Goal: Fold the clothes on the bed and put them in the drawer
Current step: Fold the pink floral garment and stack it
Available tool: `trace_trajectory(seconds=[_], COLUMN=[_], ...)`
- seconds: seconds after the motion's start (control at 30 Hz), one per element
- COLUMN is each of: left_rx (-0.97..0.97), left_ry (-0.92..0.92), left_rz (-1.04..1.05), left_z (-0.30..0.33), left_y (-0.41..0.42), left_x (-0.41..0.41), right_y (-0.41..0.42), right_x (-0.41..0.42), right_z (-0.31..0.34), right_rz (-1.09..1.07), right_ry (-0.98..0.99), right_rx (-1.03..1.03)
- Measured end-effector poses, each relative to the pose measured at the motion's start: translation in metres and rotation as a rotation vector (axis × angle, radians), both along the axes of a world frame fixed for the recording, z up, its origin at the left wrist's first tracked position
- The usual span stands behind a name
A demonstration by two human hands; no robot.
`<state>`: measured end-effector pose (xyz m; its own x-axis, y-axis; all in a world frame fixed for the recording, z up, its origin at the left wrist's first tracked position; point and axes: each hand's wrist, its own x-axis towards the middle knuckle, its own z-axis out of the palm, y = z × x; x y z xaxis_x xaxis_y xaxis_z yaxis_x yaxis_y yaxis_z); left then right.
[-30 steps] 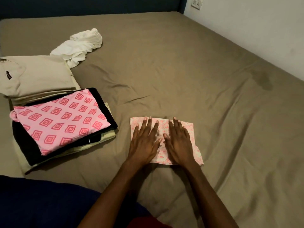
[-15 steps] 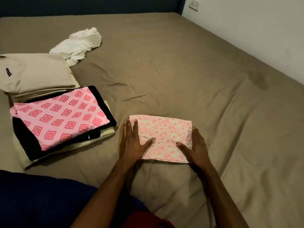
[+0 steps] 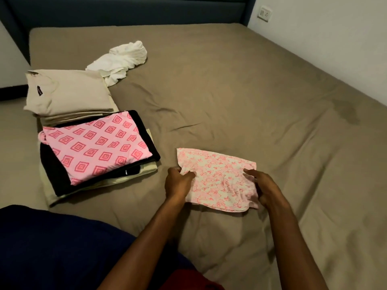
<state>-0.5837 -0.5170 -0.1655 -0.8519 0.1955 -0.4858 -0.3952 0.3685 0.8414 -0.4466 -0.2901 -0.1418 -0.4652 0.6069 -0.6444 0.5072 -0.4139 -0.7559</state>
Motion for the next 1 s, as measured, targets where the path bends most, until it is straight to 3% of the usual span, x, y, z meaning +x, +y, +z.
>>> trace_trajectory(seconds=[0.1, 0.2, 0.47, 0.8, 0.9, 1.0], left_rx=[0.295, 0.461, 0.686, 0.652, 0.461, 0.327], left_ry=[-0.196, -0.254, -0.022, 0.254, 0.253, 0.209], left_rz=[0.077, 0.049, 0.088, 0.471, 0.509, 0.493], left_z=[0.005, 0.023, 0.092, 0.118, 0.090, 0.058], left_y=[-0.004, -0.009, -0.074, -0.215, -0.247, -0.262], left_x=[0.000, -0.001, -0.049, -0.117, -0.137, -0.143], right_y=[-0.006, -0.016, -0.053, -0.170, -0.205, -0.224], right_x=[0.002, -0.004, -0.084, -0.267, -0.300, -0.311], right_z=[-0.002, 0.008, 0.054, 0.104, 0.092, 0.064], right_rz=[-0.025, -0.055, 0.050, 0.482, 0.571, 0.617], right_ry=[0.058, 0.198, 0.506, 0.550, 0.378, 0.228], right_rx=[-0.096, -0.162, -0.287, -0.308, -0.277, -0.104])
